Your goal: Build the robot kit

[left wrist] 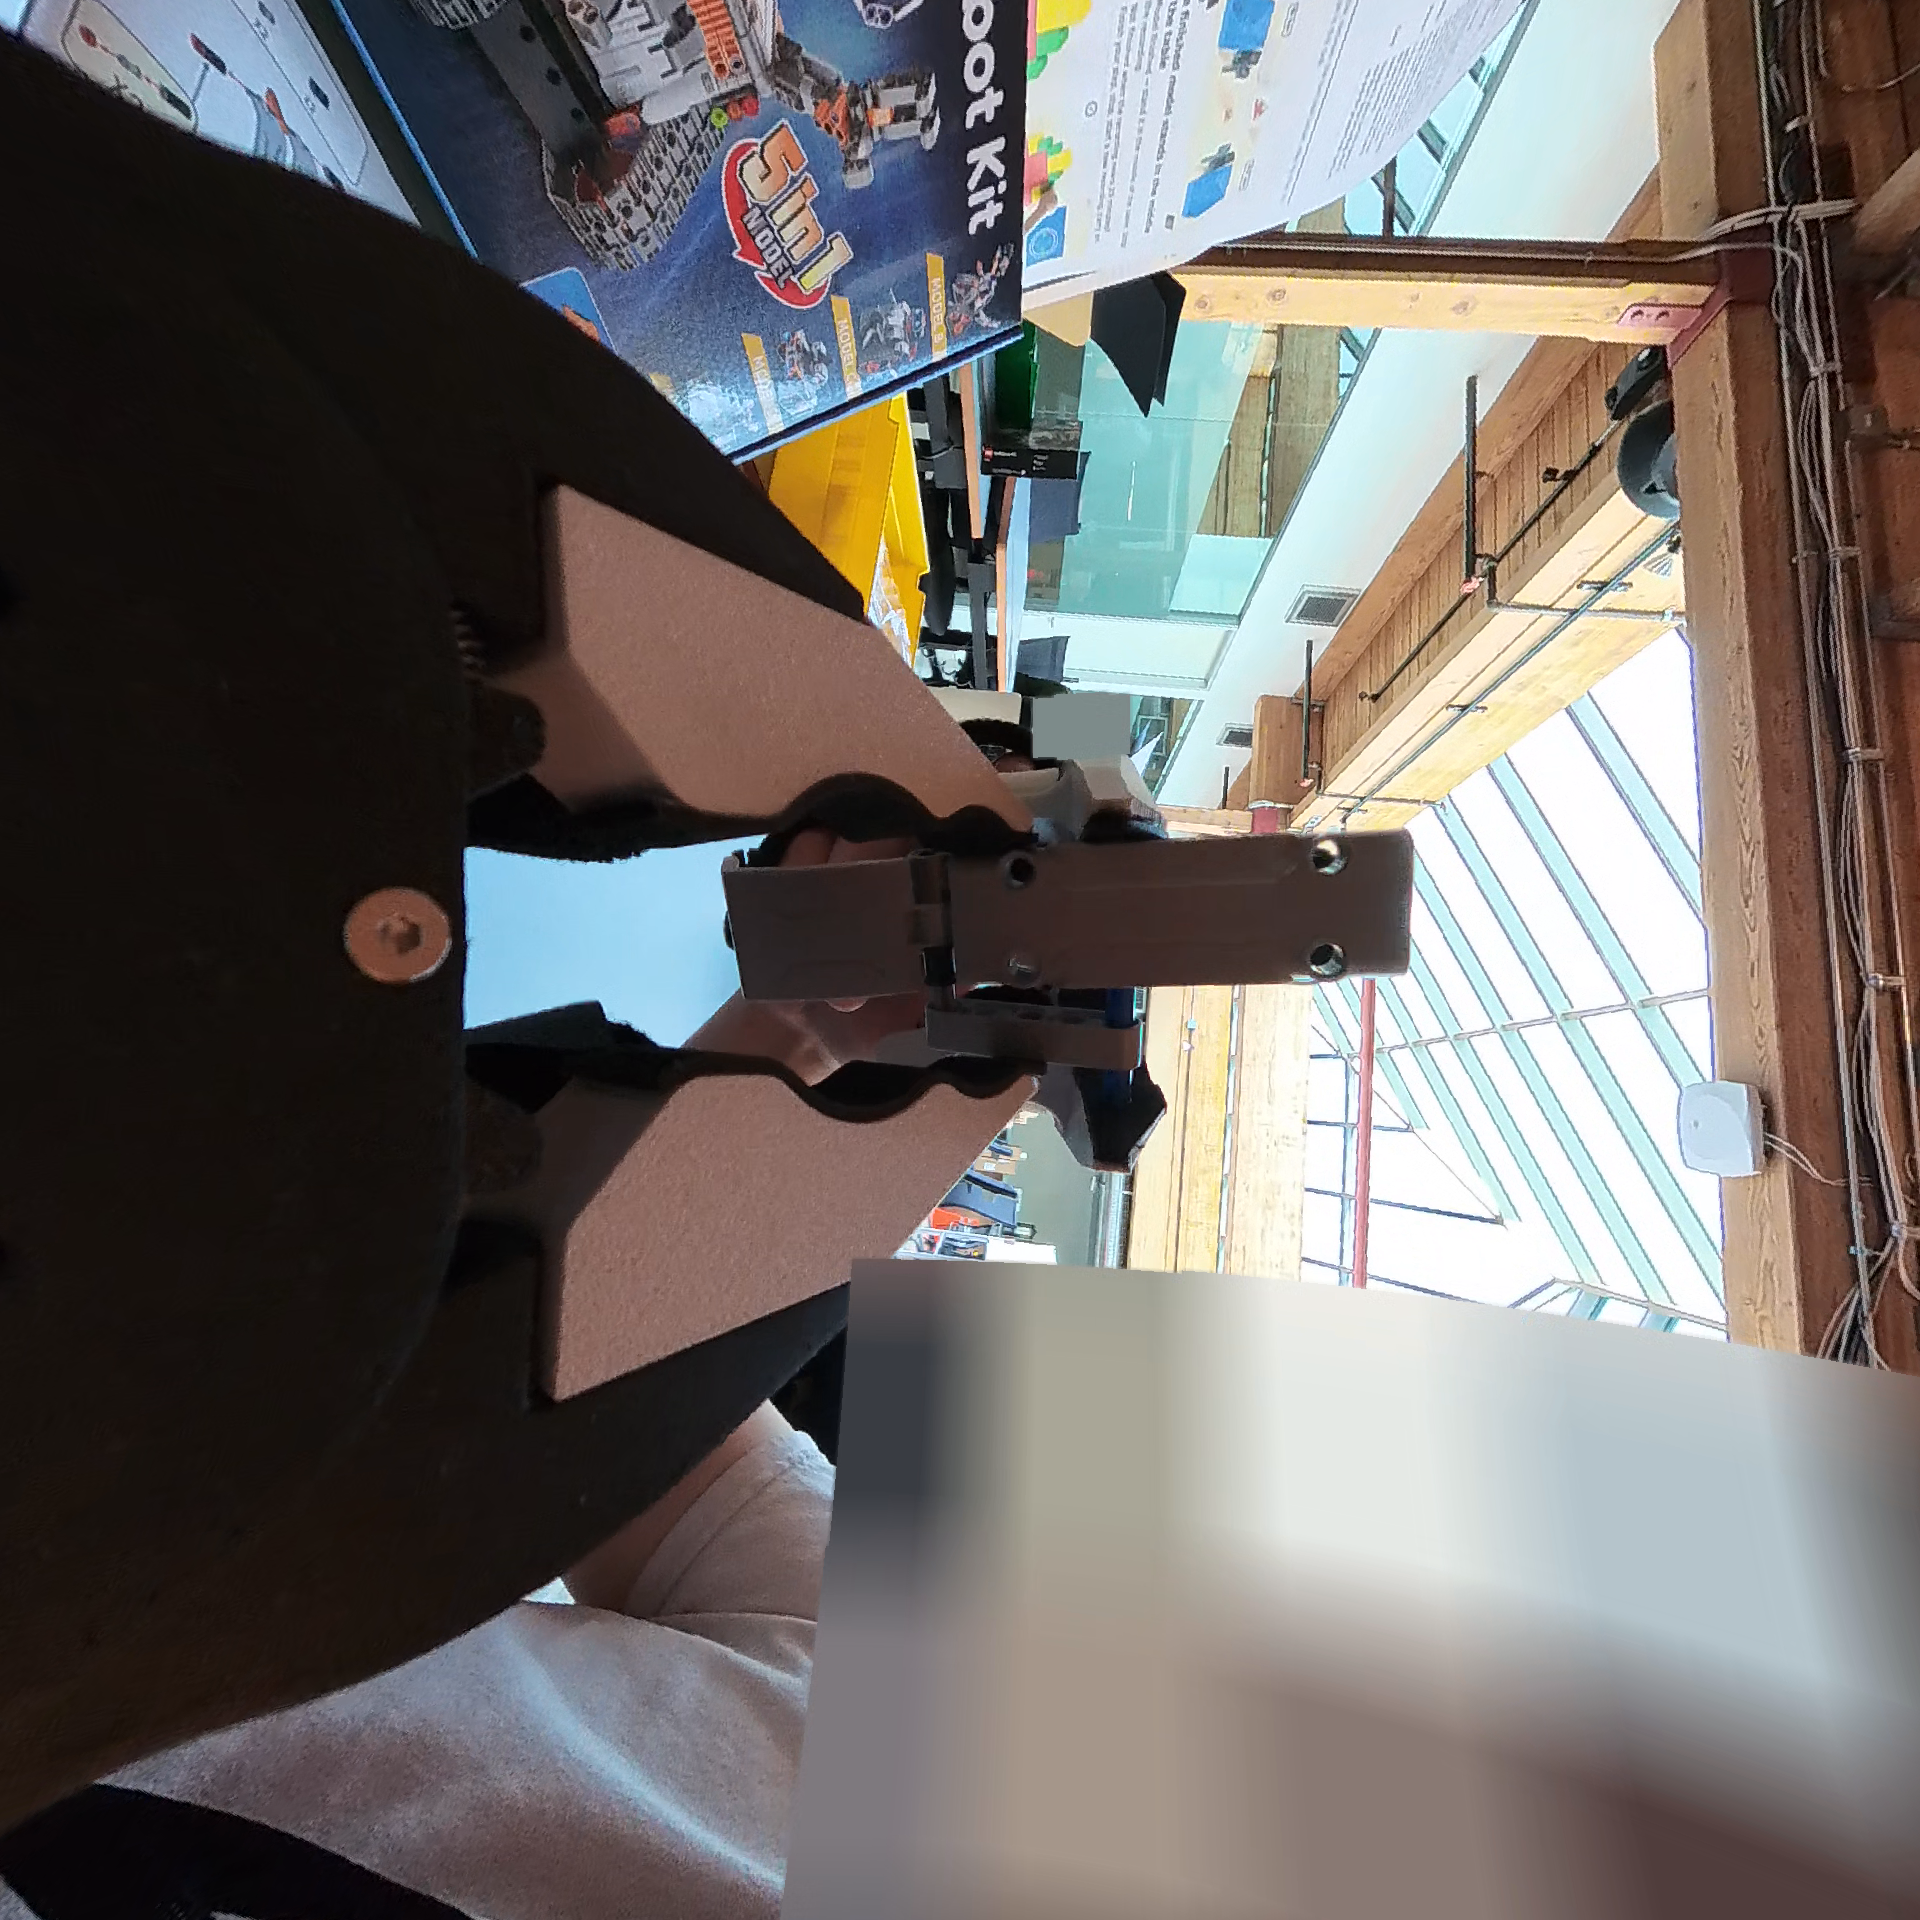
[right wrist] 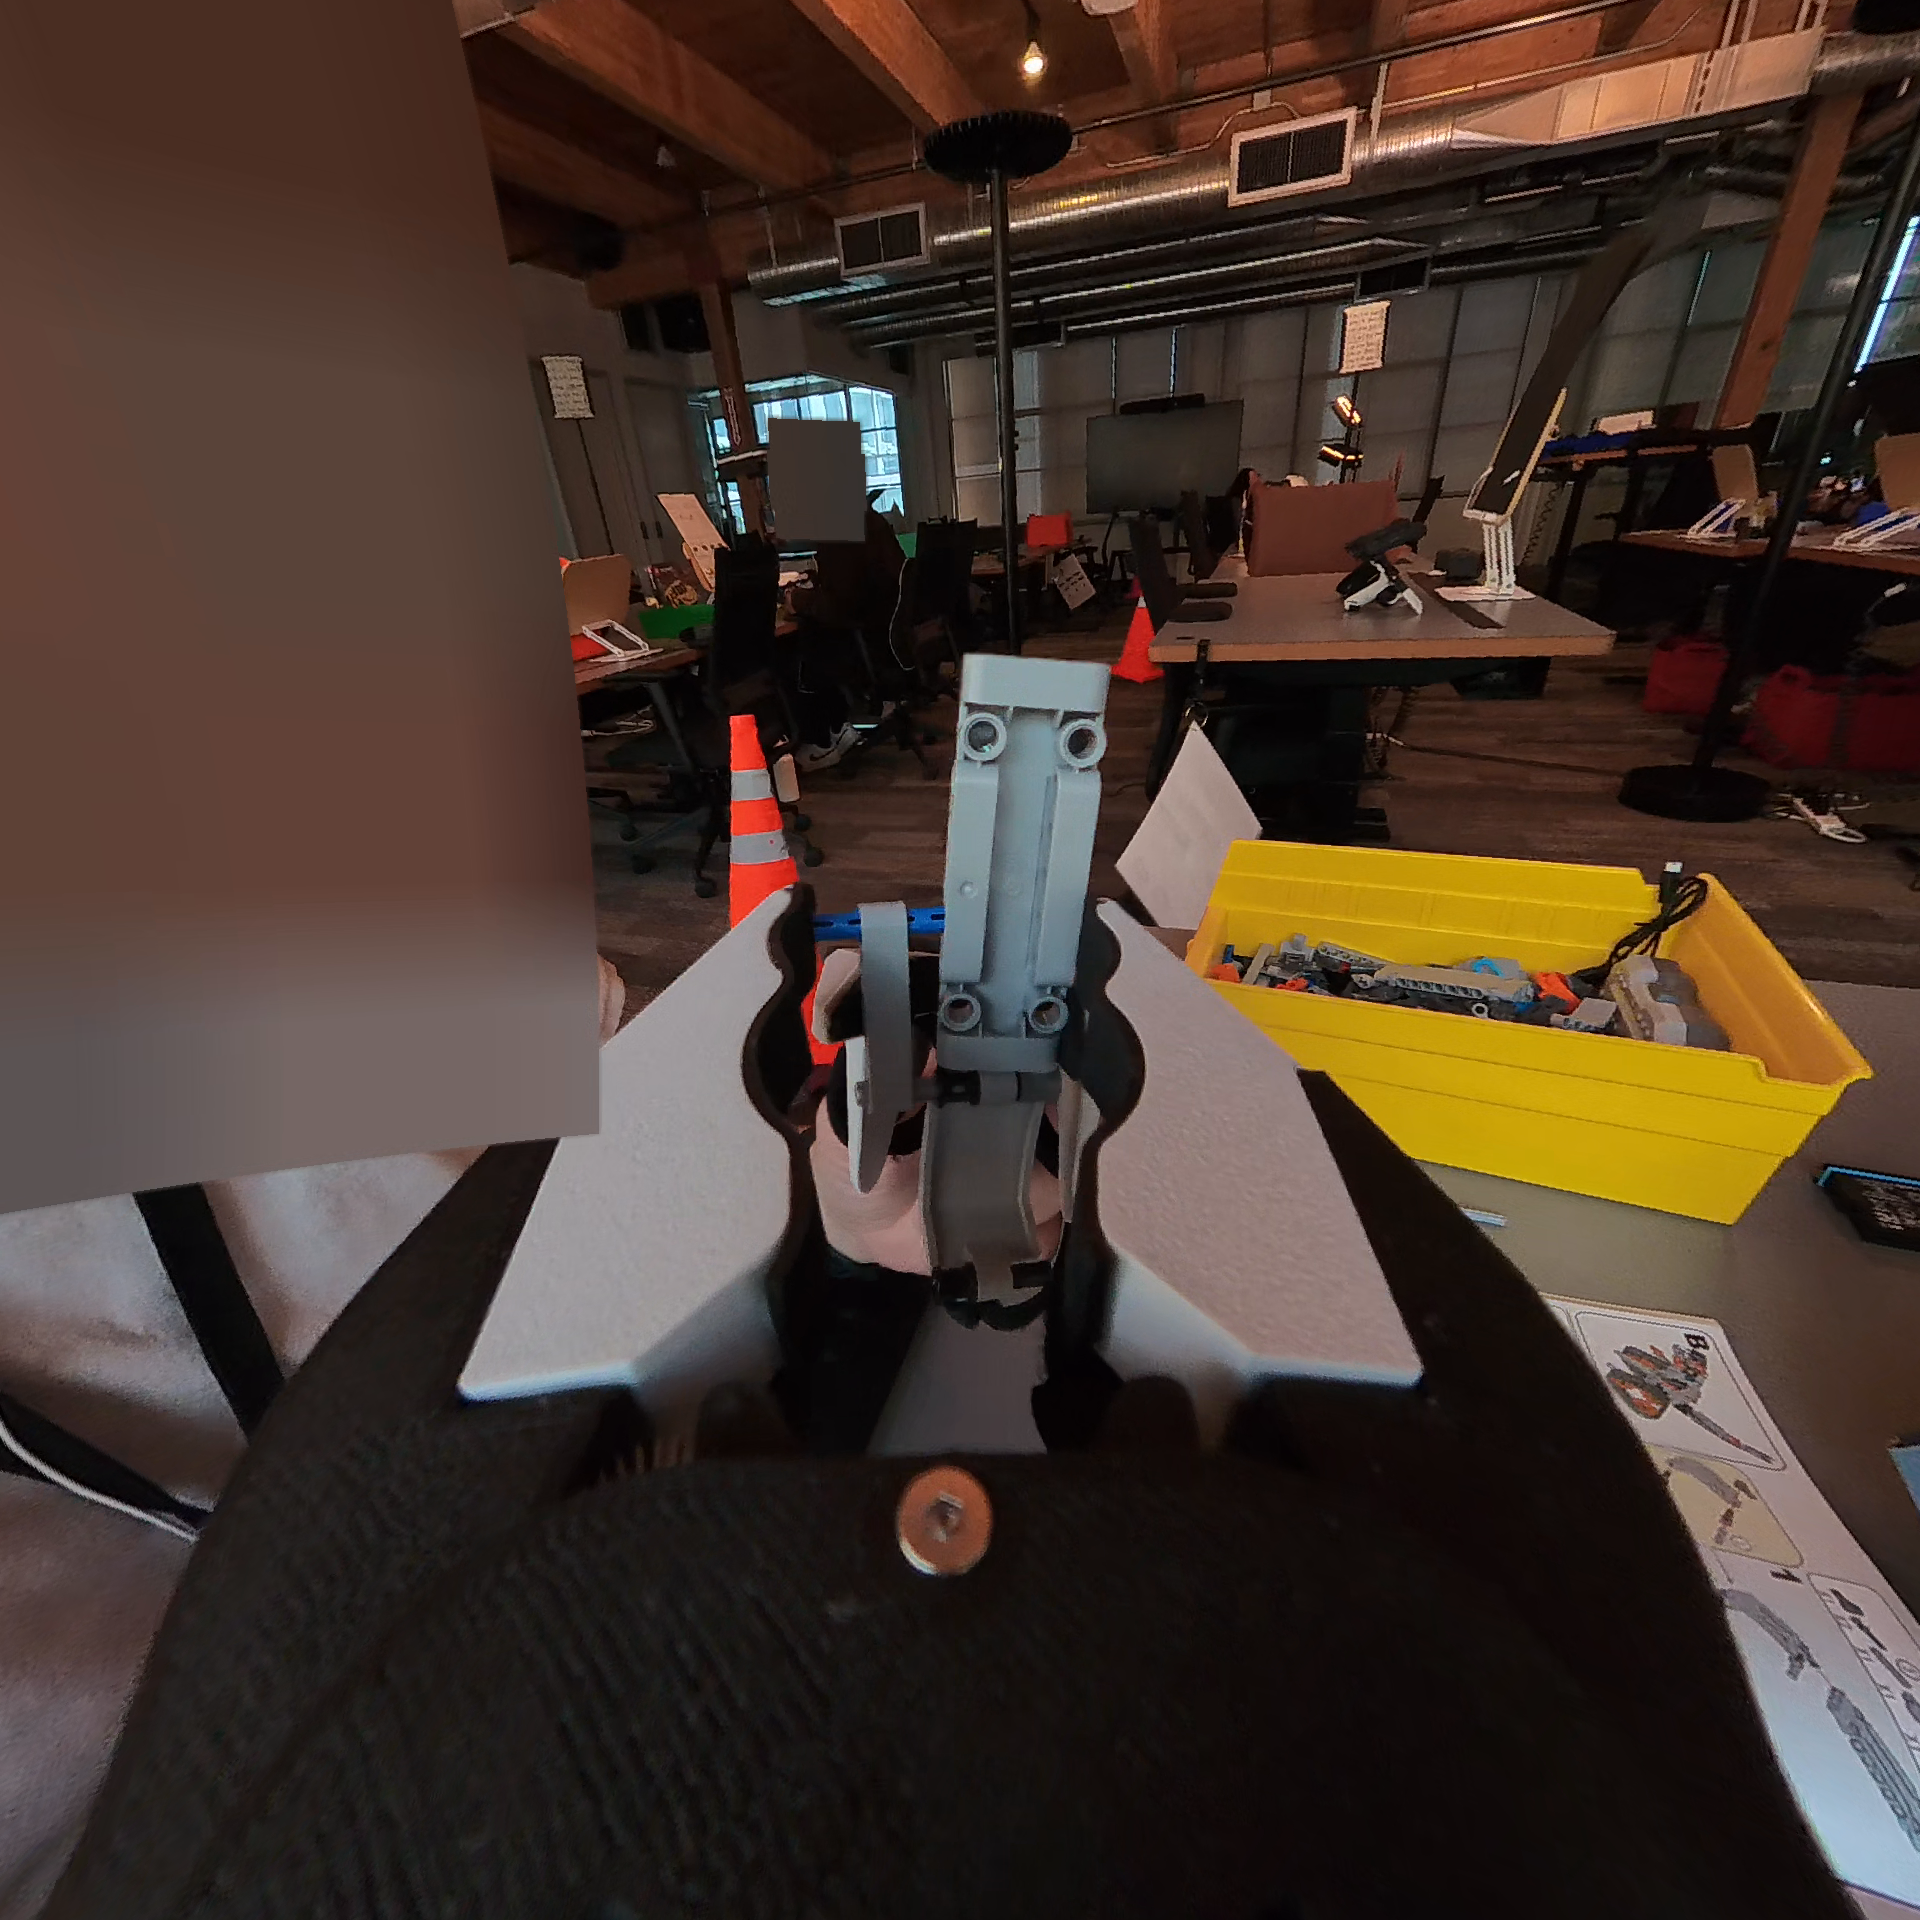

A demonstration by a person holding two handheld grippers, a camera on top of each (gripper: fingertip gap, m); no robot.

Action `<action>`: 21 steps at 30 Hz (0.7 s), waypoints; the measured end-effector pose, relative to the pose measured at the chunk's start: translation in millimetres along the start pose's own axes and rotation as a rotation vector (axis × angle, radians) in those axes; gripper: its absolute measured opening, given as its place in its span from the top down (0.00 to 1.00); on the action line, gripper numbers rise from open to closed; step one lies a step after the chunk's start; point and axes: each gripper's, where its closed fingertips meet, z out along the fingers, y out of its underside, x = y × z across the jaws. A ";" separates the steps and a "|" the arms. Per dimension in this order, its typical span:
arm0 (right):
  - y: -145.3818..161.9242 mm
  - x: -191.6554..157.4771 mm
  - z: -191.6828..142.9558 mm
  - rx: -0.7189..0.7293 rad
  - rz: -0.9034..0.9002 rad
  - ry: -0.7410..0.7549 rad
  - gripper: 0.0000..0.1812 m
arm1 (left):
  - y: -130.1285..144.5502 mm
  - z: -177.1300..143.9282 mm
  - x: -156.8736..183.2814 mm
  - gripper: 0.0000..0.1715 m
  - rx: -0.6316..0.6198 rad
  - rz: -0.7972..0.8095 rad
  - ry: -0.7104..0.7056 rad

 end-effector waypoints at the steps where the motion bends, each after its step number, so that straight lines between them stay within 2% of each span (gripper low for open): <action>1: -0.2 0.1 0.4 0.002 -0.006 0.003 0.73 | -0.7 -0.3 -0.1 0.78 0.005 -0.001 -0.001; 8: -1.8 4.3 4.2 0.019 -0.073 0.064 0.73 | -9.6 -5.4 -2.5 0.76 0.046 -0.013 -0.019; 16: -4.9 2.4 2.8 0.048 -0.038 0.036 0.74 | -14.9 -8.0 1.5 0.74 0.067 -0.078 0.039; 21: -1.8 8.4 3.4 0.007 -0.067 0.100 0.73 | -9.5 -8.2 -4.7 0.71 -0.018 0.086 -0.065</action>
